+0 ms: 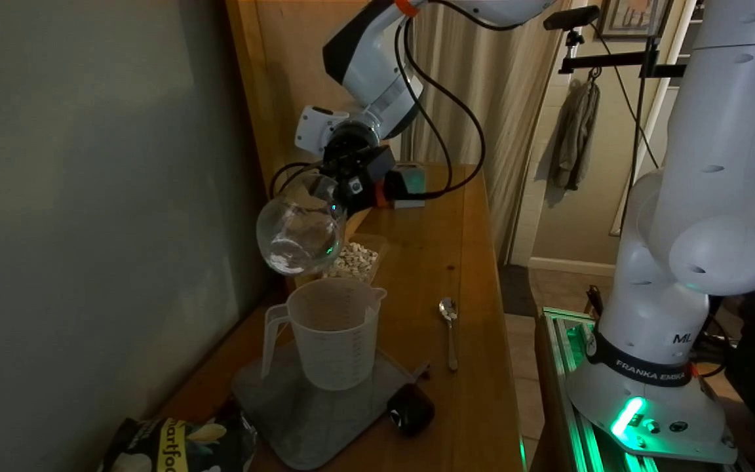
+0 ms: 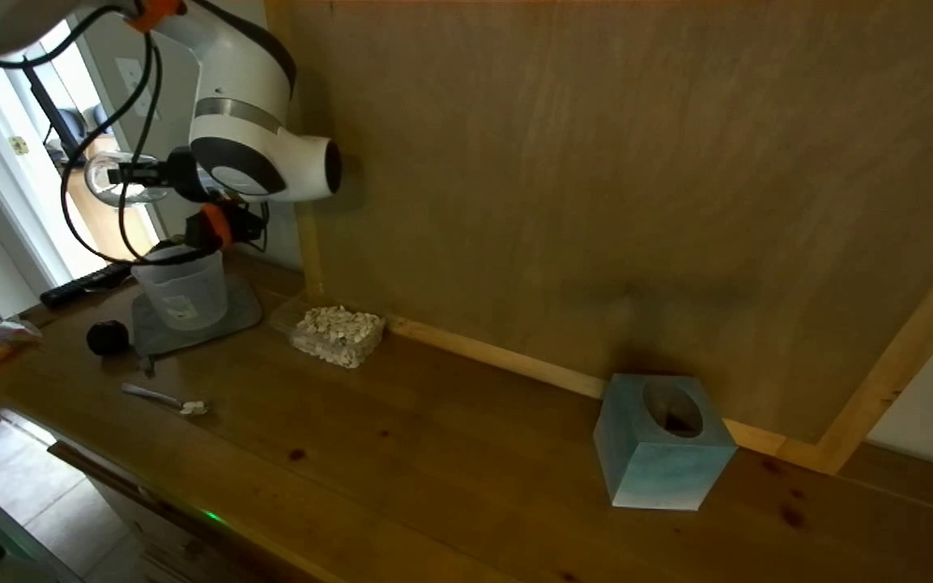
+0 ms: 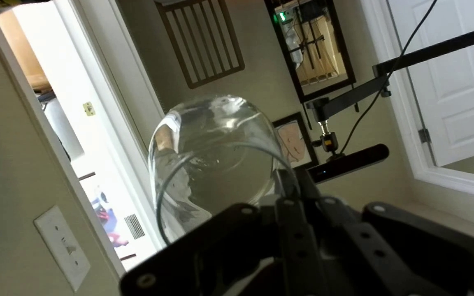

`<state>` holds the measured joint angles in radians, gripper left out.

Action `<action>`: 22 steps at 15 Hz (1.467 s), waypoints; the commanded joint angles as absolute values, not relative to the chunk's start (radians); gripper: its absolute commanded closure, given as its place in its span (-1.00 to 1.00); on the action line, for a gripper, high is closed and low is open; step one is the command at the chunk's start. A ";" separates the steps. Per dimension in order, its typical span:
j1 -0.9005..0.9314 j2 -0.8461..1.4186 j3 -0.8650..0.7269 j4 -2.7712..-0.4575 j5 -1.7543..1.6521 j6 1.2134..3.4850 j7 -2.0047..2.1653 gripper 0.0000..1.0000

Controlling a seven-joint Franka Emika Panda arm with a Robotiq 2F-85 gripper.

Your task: Pour the contents from the glass cup into the jar

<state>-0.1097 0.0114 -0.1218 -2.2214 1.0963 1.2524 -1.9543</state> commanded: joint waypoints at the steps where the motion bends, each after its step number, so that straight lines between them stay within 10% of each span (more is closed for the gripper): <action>1: -0.123 0.035 -0.128 -2.204 1.136 1.197 -1.982 0.98; 22: -0.132 0.072 -0.131 -2.197 1.179 1.142 -2.068 0.98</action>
